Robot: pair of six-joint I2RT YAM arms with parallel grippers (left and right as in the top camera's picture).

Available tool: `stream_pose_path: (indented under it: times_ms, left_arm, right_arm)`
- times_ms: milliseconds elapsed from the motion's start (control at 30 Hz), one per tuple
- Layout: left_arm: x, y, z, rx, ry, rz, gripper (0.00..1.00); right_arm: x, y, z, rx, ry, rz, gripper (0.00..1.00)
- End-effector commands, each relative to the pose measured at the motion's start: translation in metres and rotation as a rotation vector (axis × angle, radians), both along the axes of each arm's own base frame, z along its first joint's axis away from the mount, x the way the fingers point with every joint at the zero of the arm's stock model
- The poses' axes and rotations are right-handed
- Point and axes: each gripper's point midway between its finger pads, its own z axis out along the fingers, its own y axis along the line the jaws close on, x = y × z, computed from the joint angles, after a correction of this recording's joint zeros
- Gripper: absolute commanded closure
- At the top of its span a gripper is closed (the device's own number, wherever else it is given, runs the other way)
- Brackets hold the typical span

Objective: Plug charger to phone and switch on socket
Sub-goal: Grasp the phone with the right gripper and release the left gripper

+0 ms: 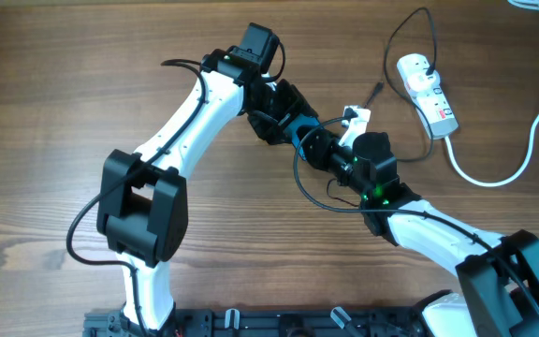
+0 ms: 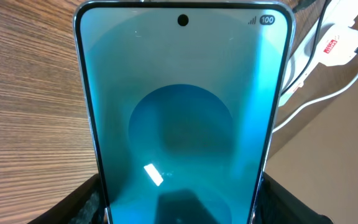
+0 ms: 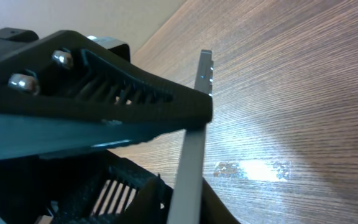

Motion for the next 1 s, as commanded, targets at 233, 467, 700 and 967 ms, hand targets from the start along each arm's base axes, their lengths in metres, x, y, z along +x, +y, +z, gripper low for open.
stream_pose_path:
  times_ms: [233,467,700,967]
  left_arm:
    - [-0.004,-0.016,0.006,-0.031,-0.003,-0.025,0.54]
    - [-0.004,-0.016,0.006,-0.031,-0.004,-0.025,0.53]
    - [-0.004,-0.016,0.006,-0.031,-0.006,-0.028,0.42]
    - [0.016,0.01,0.008,-0.031,-0.076,-0.04,0.21]
  right_arm:
    - [0.001,0.012,0.015,0.036,-0.044,0.044,0.91]
    - [0.0,0.016,0.022,0.056,-0.066,0.069,0.95]
    - [-0.001,0.017,0.023,0.107,-0.024,0.06,0.95]
    - [-0.002,0.018,0.023,0.247,0.106,0.008,0.95]
